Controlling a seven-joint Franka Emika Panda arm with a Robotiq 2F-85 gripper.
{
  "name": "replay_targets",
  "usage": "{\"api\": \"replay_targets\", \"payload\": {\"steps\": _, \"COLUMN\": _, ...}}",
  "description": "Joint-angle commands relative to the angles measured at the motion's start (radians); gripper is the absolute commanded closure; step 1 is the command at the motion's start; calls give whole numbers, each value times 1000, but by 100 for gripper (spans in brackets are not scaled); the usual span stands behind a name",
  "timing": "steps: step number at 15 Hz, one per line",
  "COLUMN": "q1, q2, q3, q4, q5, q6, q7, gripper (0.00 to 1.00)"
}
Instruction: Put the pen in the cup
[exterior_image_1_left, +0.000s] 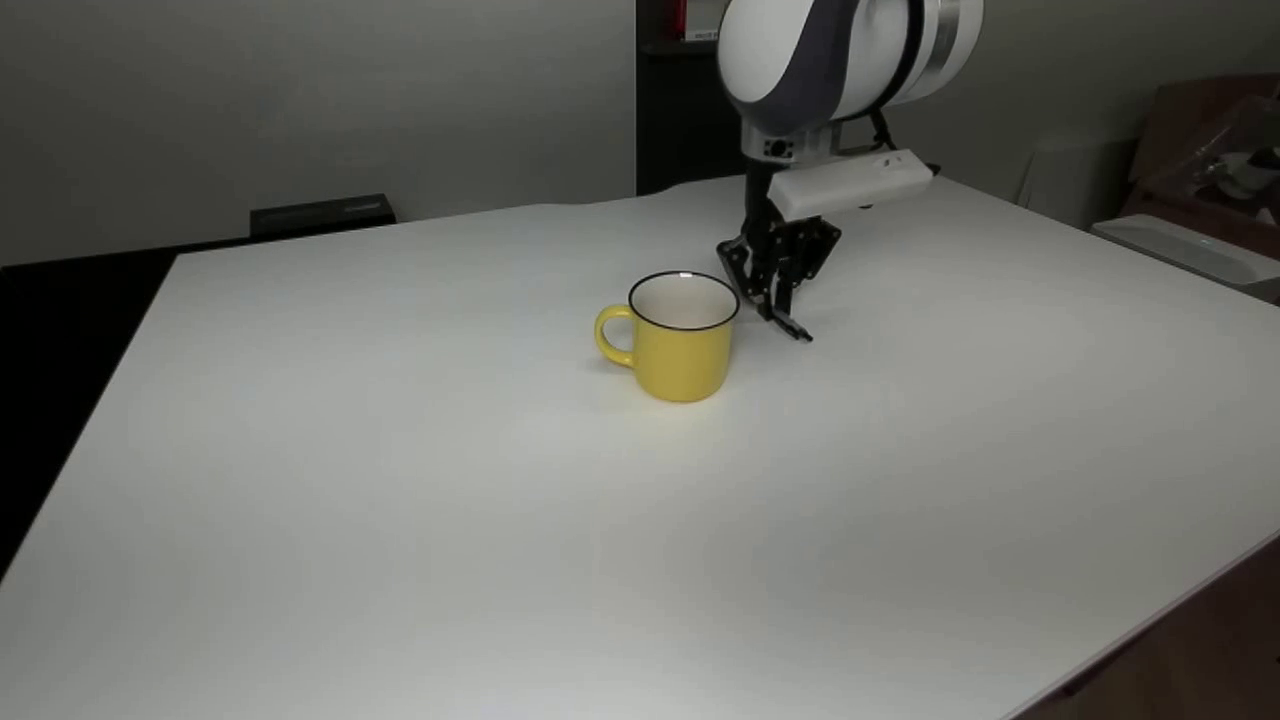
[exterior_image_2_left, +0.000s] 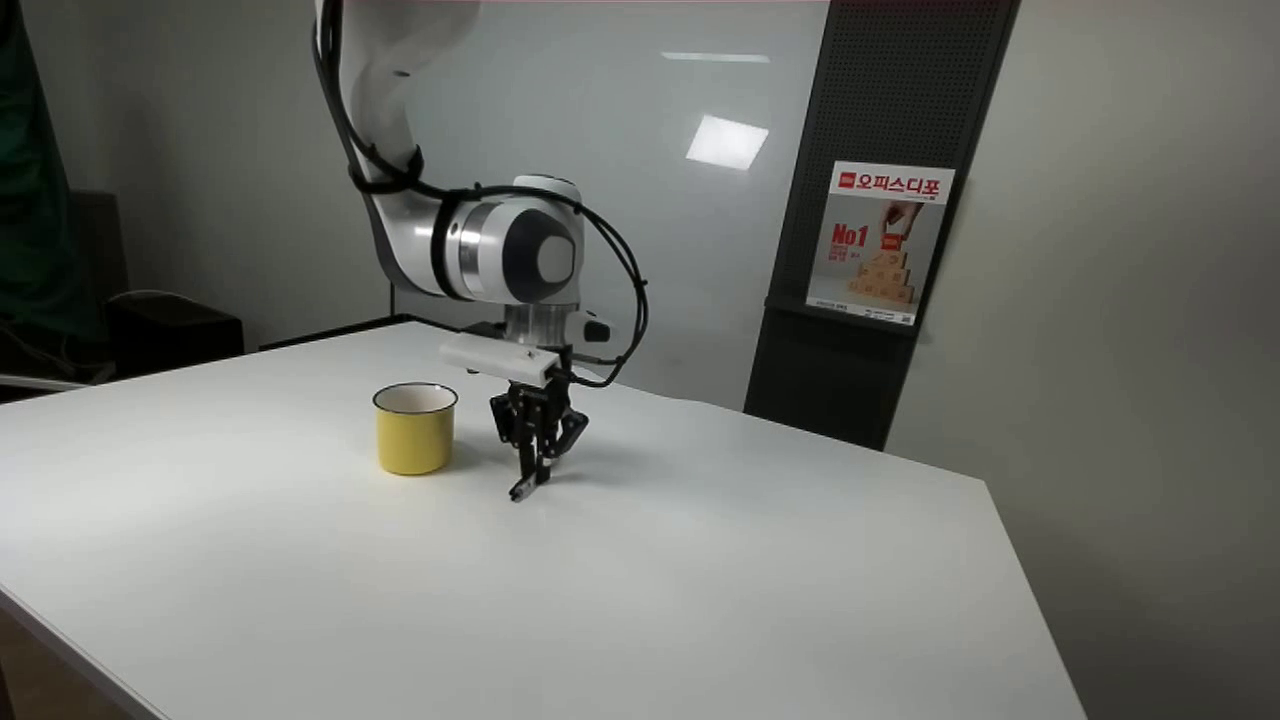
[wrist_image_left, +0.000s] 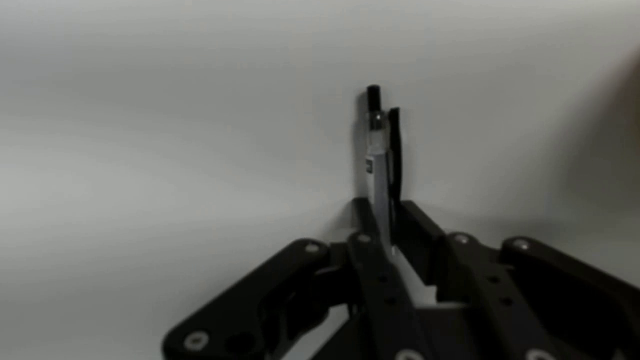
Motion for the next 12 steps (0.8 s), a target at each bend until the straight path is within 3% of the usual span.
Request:
{"api": "replay_targets", "payload": {"steps": 1, "q1": -10, "q2": -11, "q3": 5, "q4": -4, "q5": 19, "q6": 16, "q7": -3, "gripper": 99}}
{"api": "replay_targets", "payload": {"steps": 7, "q1": -20, "q2": -89, "q3": 14, "q4": -40, "q5": 20, "q6": -48, "q7": -45, "gripper": 96}}
{"api": "replay_targets", "payload": {"steps": 12, "q1": 3, "q2": -250, "q3": 11, "q4": -51, "q5": -24, "q6": -313, "q7": -97, "gripper": 96}}
